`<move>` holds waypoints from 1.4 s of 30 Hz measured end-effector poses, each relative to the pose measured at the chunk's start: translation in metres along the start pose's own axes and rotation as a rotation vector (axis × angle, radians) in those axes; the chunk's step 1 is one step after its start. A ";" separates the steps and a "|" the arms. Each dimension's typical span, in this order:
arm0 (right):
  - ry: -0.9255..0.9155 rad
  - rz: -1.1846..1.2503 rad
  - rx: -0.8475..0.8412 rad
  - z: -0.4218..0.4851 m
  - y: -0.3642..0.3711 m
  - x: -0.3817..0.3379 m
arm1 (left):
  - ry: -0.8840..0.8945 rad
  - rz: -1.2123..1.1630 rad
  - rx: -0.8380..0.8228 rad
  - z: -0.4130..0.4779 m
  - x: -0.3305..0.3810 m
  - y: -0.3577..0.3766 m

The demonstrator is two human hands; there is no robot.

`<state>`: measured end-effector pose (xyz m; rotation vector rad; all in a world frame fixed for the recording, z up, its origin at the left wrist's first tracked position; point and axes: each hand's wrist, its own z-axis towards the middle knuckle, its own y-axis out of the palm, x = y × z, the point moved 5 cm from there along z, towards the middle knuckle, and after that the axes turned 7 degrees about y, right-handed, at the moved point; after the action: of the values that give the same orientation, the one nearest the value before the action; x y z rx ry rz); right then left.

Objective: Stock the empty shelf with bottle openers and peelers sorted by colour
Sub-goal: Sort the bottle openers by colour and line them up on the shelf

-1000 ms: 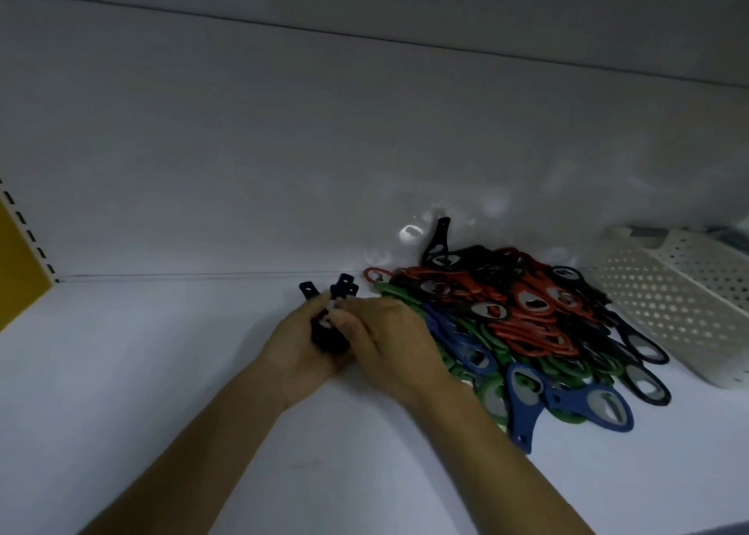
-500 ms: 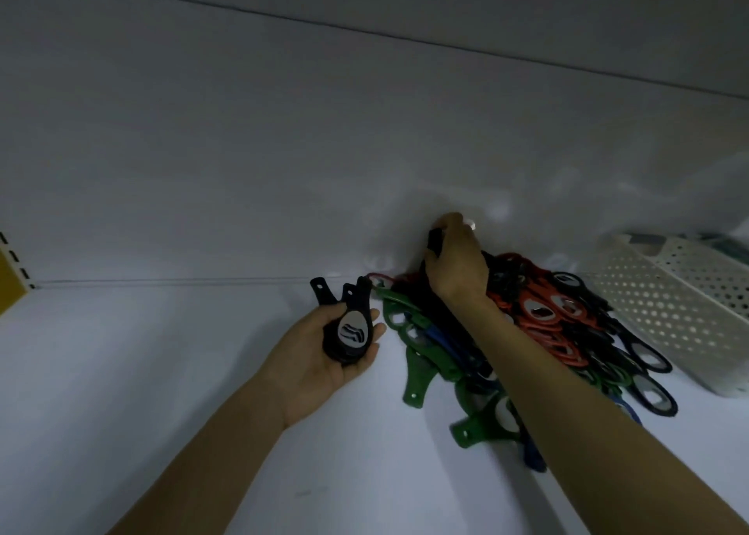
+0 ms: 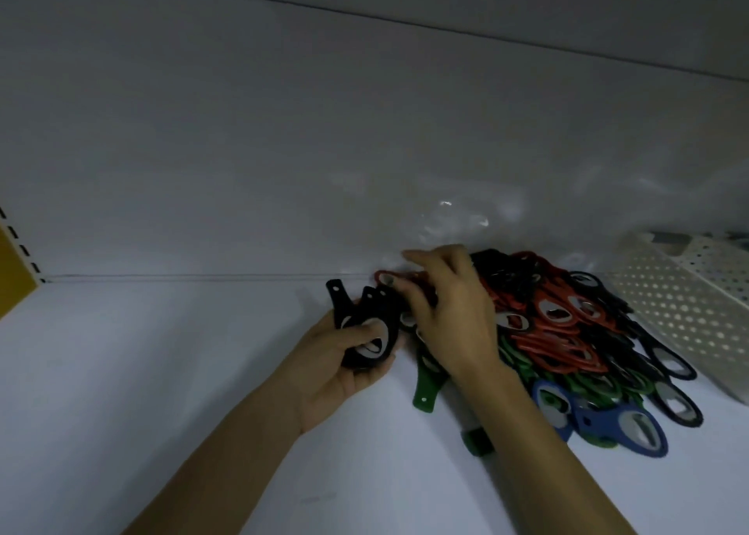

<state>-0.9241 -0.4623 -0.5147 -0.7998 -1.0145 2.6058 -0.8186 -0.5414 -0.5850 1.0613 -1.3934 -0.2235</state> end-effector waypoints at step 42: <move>0.411 0.771 -0.386 -0.038 0.030 -0.029 | 0.800 1.177 0.141 -0.009 0.015 0.010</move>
<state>-0.8787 -0.4745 -0.5466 -2.0717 -1.2694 2.6053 -0.8120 -0.5420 -0.5656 0.2168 -1.0682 1.0556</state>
